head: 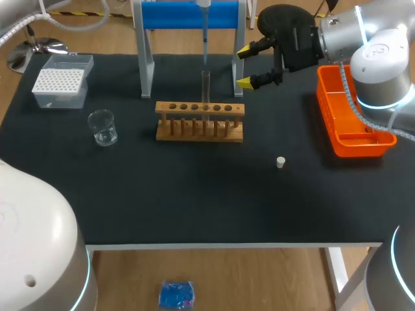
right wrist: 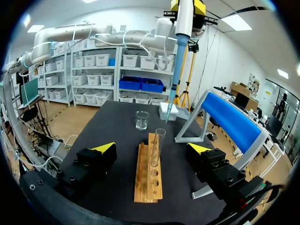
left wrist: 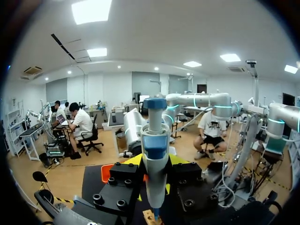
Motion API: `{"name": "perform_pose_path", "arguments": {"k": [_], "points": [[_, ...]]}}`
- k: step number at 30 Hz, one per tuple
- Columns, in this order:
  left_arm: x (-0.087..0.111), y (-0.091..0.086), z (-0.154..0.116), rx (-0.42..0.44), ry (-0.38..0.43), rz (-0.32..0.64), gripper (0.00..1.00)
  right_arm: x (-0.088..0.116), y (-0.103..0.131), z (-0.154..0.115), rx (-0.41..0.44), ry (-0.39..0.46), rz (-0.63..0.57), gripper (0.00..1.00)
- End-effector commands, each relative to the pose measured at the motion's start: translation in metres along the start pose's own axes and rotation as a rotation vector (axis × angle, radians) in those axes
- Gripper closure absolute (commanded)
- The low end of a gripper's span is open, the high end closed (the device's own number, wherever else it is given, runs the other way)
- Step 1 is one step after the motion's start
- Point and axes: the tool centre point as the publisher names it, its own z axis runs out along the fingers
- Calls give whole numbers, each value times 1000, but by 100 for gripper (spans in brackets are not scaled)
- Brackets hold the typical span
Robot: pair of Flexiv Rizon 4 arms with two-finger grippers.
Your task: Invert the test tube, pick up the pipette, mount the tip to pipette, aspirate from beaker and dispense into the tube, eject the tip, return the pipette, and cap with the stopper.
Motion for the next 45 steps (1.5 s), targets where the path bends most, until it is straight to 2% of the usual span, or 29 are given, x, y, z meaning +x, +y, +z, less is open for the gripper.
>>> {"name": "perform_pose_path", "arguments": {"k": [1, 23, 45], "points": [[4, 3, 2, 8, -13, 7, 100, 0, 0, 0, -1, 0, -1, 0], [10, 12, 7, 31, -23, -3, 100, 0, 0, 0, -1, 0, -1, 0], [10, 28, 7, 32, -30, -26, 100, 0, 0, 0, -1, 0, -1, 0]]}}
